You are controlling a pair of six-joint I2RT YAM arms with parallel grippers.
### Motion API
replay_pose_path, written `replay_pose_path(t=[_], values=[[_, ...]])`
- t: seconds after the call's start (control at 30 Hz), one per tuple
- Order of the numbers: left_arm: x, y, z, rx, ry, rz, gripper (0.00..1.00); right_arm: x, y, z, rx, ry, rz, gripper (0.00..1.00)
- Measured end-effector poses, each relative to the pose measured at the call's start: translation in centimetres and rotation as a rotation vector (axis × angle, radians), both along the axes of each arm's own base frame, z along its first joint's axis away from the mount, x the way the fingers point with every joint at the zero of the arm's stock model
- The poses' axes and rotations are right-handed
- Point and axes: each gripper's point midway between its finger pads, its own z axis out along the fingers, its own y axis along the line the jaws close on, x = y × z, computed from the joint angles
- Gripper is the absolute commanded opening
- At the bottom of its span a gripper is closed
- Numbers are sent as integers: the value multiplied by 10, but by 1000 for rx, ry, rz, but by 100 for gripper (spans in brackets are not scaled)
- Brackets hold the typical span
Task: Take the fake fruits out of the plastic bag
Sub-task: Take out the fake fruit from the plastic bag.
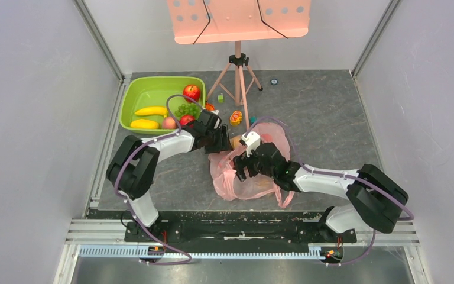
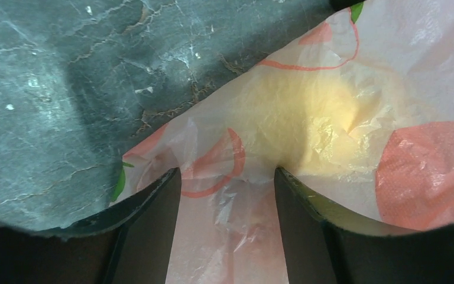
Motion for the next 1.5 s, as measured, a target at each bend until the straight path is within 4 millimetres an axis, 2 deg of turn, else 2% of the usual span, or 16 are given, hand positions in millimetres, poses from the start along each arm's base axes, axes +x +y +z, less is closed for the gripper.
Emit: replay_pose_path(t=[0.1,0.27,0.47,0.6,0.87,1.03,1.23,1.5], values=[[-2,-4,-5,5,11,-11,54,3,3,-3,-10,-8,10,98],[-5,-7,-9,6,20,-24,45,10,11,-3,-17,-17,20,98],[-7,-10,-8,-3,25,-35,21,20,22,-5,-18,-24,16,98],[-9,-13,-8,-13,29,-45,15,25,27,-12,-32,-14,14,98],[-10,-14,-7,-20,33,-51,9,26,27,-35,-76,24,11,98],[-11,-16,-6,-30,38,-59,6,28,28,-41,-86,32,7,84],[-11,-16,-6,-34,37,-61,4,33,28,-38,-79,16,-11,67],[-11,-16,-6,-32,37,-59,3,30,19,-23,-58,-15,-33,61]])
